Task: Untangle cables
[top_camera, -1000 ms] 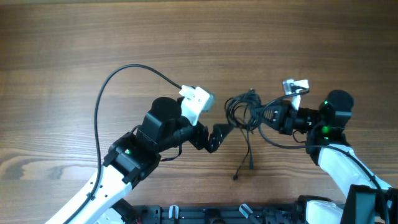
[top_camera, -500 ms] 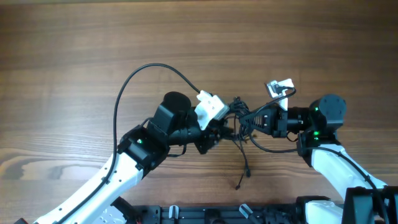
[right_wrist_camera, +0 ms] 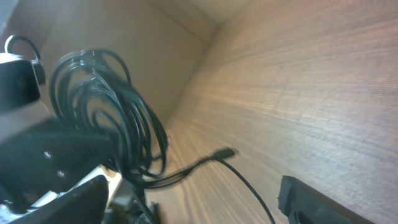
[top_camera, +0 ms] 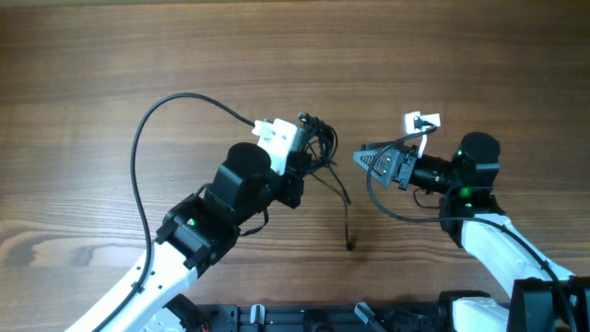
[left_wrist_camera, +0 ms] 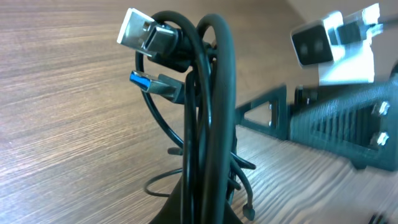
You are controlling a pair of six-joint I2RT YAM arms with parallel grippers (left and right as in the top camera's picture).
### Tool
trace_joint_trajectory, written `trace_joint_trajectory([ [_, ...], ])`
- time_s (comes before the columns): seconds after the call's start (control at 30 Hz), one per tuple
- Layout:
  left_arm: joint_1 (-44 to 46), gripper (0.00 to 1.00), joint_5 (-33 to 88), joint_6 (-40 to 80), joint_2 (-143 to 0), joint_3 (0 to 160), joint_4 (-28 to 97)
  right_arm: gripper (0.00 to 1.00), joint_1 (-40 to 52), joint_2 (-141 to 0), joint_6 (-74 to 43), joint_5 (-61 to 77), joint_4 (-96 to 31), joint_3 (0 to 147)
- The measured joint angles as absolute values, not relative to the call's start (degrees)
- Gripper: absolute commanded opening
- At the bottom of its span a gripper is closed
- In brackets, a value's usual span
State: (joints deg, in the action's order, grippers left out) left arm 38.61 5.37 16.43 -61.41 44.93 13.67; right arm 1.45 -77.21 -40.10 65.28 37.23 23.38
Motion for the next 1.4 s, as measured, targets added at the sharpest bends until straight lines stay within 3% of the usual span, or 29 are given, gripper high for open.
trace_joint_trajectory([
  [0.2,38.6,0.04,4.8,24.6,-66.1,44.9,5.4,0.84,7.5,-77.2,-32.2,64.8,39.0,23.4],
  [0.3,38.6,0.04,5.9,25.6,-67.0,44.9,4.6,0.76,10.1,-77.2,-25.4,64.6,39.7,23.4],
  [0.33,38.6,0.04,6.2,25.7,-67.0,44.9,4.4,0.65,10.1,-77.2,-24.1,64.2,39.7,23.4],
  [0.37,38.6,0.04,7.0,25.9,-67.0,44.9,4.0,0.42,10.1,-77.2,-23.4,63.9,39.7,23.4],
  [0.4,38.6,0.04,7.9,26.0,-67.0,44.9,3.4,0.12,10.1,-77.2,-22.6,63.0,39.6,23.4],
  [0.43,38.6,0.04,8.8,26.1,-67.0,44.9,3.4,0.04,10.1,-77.2,-21.7,62.0,39.7,23.4],
  [0.5,38.5,0.04,9.3,26.0,-67.0,44.9,3.4,0.04,10.0,-77.2,-21.4,61.4,39.6,23.4],
  [0.53,38.2,0.04,9.4,26.0,-67.0,44.9,3.4,0.06,9.6,-77.2,-21.5,61.4,39.6,23.4],
  [0.57,37.7,0.04,9.7,26.0,-67.0,44.9,3.4,0.18,9.3,-77.2,-21.5,61.4,39.6,23.4],
  [0.6,36.8,0.04,10.2,26.0,-66.7,44.9,3.8,0.48,8.2,-77.2,-21.5,61.3,39.4,23.4],
  [0.7,34.3,0.04,10.6,26.0,-65.1,44.9,4.9,0.85,5.1,-77.2,-21.5,62.3,40.0,23.4],
  [0.9,33.6,0.04,17.8,26.0,-64.4,44.9,0.8,0.92,4.7,-77.2,-19.9,64.5,41.9,23.4],
  [1.07,33.7,0.05,28.6,26.0,-64.4,44.9,-0.1,0.80,4.7,-77.2,-19.1,68.4,48.8,23.4],
  [1.13,33.6,0.05,30.3,26.0,-64.4,44.9,-0.3,0.80,4.7,-77.2,-18.7,69.2,48.9,23.4],
  [1.2,33.6,0.07,31.2,26.0,-64.4,44.9,-0.3,0.93,4.8,-77.2,-18.7,69.4,48.9,23.4],
  [1.23,33.6,0.08,31.4,26.1,-64.4,44.9,-0.3,0.93,4.8,-77.2,-18.5,69.3,48.9,23.4],
  [1.27,33.6,0.08,31.6,26.1,-64.4,44.9,-0.3,0.88,4.8,-77.2,-18.6,69.2,48.9,23.4],
  [1.3,33.6,0.08,31.6,26.1,-64.4,44.9,-0.3,0.71,4.8,-77.2,-18.8,69.2,48.9,23.4],
  [1.33,33.6,0.08,31.6,26.1,-64.4,44.9,-0.3,0.53,4.8,-77.2,-19.4,69.2,49.1,23.4],
  [1.37,33.3,0.08,31.6,26.1,-64.4,44.9,-0.3,0.19,4.8,-77.2,-19.9,69.2,50.0,23.4],
  [1.4,32.8,0.09,31.6,26.1,-64.4,44.9,-0.3,0.04,4.8,-77.2,-20.2,69.2,50.2,23.4],
])
